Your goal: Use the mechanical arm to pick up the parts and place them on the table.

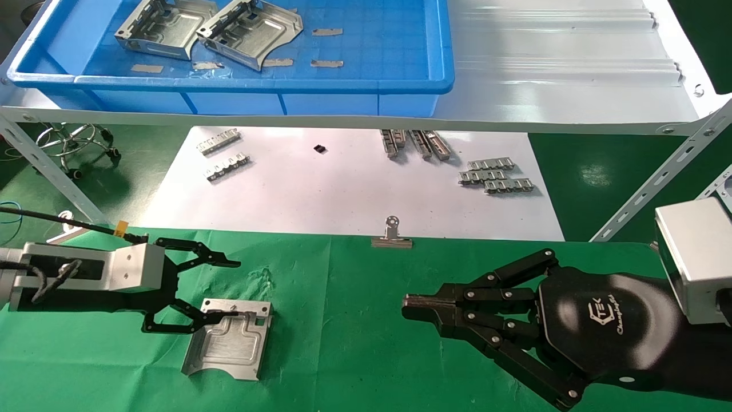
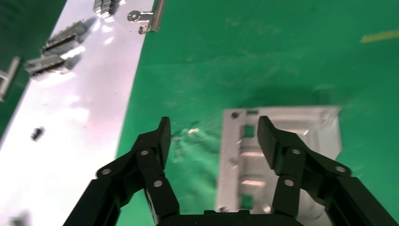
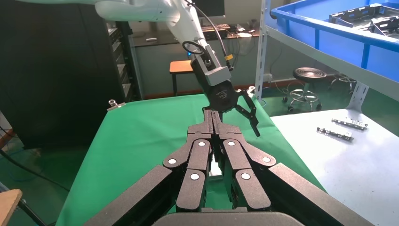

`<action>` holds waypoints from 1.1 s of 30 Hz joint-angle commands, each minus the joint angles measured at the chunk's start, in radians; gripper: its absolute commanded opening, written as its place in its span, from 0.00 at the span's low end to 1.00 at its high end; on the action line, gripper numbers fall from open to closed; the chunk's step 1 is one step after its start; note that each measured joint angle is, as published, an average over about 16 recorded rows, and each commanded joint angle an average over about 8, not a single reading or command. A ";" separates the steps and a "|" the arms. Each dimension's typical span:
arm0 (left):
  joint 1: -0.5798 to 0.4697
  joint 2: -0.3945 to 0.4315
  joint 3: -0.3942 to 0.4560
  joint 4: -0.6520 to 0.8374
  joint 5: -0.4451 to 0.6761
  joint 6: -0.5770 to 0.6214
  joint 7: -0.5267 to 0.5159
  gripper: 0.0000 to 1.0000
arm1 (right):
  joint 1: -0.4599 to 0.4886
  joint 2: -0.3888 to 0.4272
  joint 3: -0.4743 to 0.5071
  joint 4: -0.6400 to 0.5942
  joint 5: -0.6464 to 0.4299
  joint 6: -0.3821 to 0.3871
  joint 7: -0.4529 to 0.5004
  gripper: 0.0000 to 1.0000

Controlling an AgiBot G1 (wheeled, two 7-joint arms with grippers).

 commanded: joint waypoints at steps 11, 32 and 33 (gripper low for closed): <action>0.104 -0.055 -0.127 -0.188 -0.053 -0.007 -0.191 1.00 | 0.000 0.000 0.000 -0.001 0.000 0.000 0.000 1.00; 0.335 -0.163 -0.420 -0.603 -0.132 -0.045 -0.523 1.00 | 0.000 0.000 -0.001 -0.001 0.000 0.000 -0.001 1.00; 0.346 -0.168 -0.434 -0.623 -0.136 -0.046 -0.539 1.00 | 0.000 0.000 -0.001 -0.001 0.000 0.000 -0.001 1.00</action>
